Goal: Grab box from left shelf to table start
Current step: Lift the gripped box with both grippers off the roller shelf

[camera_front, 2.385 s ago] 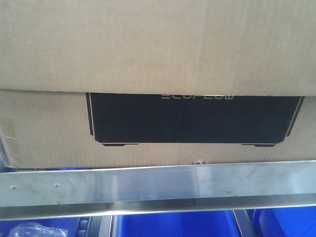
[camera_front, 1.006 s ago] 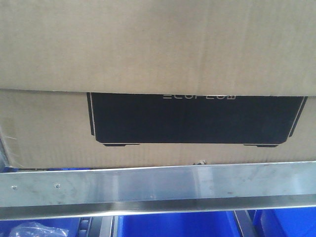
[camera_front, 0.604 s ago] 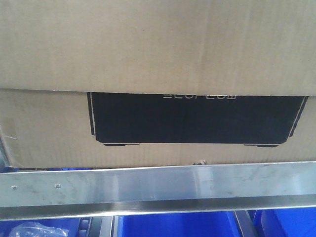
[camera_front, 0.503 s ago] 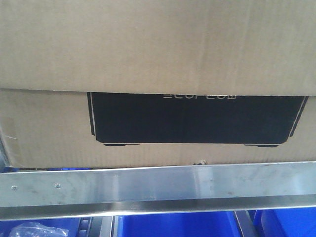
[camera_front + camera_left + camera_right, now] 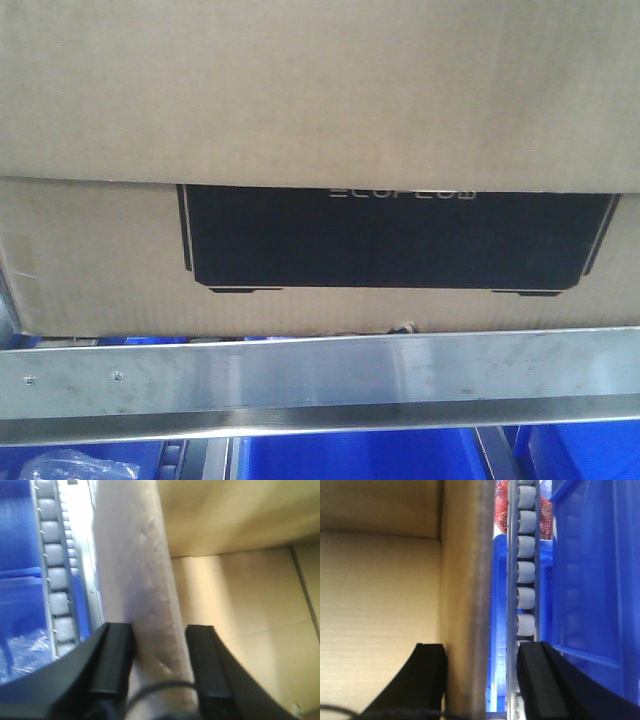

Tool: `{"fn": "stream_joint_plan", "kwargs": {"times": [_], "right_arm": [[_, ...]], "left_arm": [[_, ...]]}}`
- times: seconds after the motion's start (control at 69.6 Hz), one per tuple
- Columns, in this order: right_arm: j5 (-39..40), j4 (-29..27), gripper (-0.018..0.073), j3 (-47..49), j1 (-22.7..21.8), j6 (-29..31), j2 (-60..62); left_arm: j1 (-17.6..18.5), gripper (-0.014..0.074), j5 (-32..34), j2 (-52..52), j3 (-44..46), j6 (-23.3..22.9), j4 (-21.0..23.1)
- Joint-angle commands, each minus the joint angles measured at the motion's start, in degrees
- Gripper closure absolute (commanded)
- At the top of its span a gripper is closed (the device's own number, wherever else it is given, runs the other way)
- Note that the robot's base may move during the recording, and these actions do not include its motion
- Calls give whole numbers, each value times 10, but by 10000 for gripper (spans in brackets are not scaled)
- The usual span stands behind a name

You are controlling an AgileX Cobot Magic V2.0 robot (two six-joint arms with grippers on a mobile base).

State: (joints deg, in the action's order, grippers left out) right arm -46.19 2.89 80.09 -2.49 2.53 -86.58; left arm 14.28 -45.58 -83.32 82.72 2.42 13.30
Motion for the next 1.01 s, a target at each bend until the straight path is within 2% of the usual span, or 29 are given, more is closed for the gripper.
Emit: {"fn": "stream_joint_plan", "kwargs": {"times": [0.0,0.057,0.302,0.431,0.56,0.661,0.718,0.877,0.991], "right_arm": [[38,25,505,16,-5,-2,10],[40,26,505,16,-5,-2,10],[38,26,504,16,-5,-2,22],[36,25,504,16,-5,-2,50],[31,22,504,16,-5,-2,88],[25,20,504,16,-4,-2,122],[20,14,504,16,-2,-2,138],[-11,9,504,16,32,-2,167],[-30,9,504,14,65,-3,181]], "left_arm": [[4,648,19,11,16,3,35],[4,708,22,11,16,3,35],[4,692,27,16,16,3,35],[18,692,27,35,16,0,35],[40,692,30,58,16,-55,17],[62,692,14,81,16,-95,-32],[81,692,3,94,16,-136,-70],[133,692,-27,124,16,-227,-171],[165,692,-56,139,14,-256,-224]]}}
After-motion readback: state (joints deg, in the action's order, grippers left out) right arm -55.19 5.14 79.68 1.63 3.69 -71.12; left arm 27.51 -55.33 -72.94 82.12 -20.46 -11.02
